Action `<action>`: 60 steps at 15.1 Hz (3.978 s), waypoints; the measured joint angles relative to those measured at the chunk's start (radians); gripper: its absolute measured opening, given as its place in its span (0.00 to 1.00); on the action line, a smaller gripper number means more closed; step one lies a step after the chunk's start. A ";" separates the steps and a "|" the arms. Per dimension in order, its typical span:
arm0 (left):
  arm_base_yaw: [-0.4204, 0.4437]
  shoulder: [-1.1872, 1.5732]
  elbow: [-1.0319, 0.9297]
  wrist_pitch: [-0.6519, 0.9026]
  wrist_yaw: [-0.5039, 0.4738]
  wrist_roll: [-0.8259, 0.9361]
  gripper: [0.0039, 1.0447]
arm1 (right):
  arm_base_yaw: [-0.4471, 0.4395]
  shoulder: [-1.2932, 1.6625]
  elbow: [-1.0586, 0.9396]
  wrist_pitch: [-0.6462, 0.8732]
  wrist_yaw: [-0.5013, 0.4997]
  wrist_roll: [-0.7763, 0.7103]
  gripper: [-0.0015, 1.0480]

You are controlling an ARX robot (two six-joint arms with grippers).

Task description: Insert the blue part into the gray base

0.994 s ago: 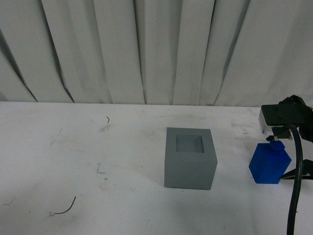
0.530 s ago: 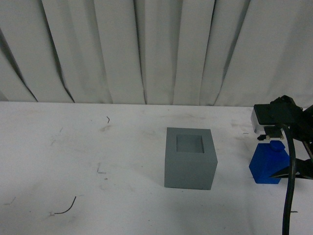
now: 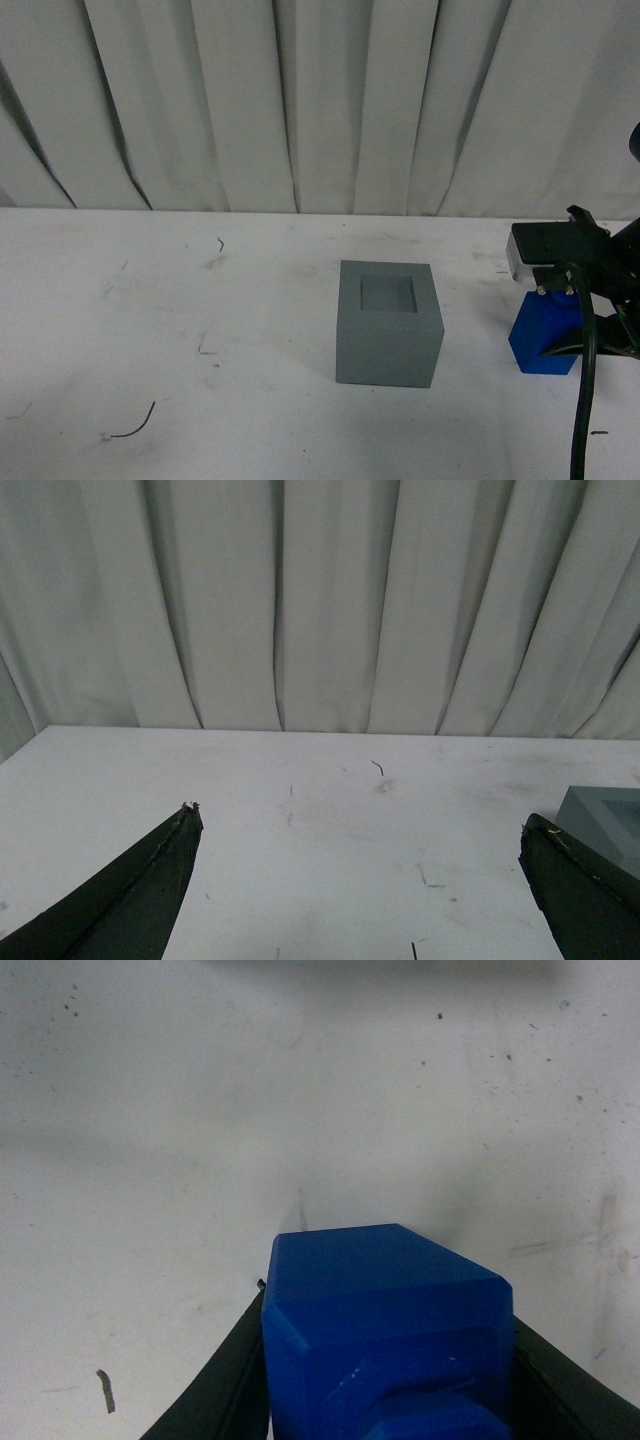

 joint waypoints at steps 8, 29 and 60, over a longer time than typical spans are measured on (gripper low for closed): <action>0.000 0.000 0.000 0.000 0.000 0.000 0.94 | 0.014 -0.019 0.029 -0.107 -0.005 0.019 0.45; 0.000 0.000 0.000 0.000 0.000 0.000 0.94 | 0.320 0.004 0.364 -0.348 -0.028 0.246 0.45; 0.000 0.000 0.000 0.000 0.000 0.000 0.94 | 0.225 -0.415 -0.135 0.455 -0.201 0.643 0.94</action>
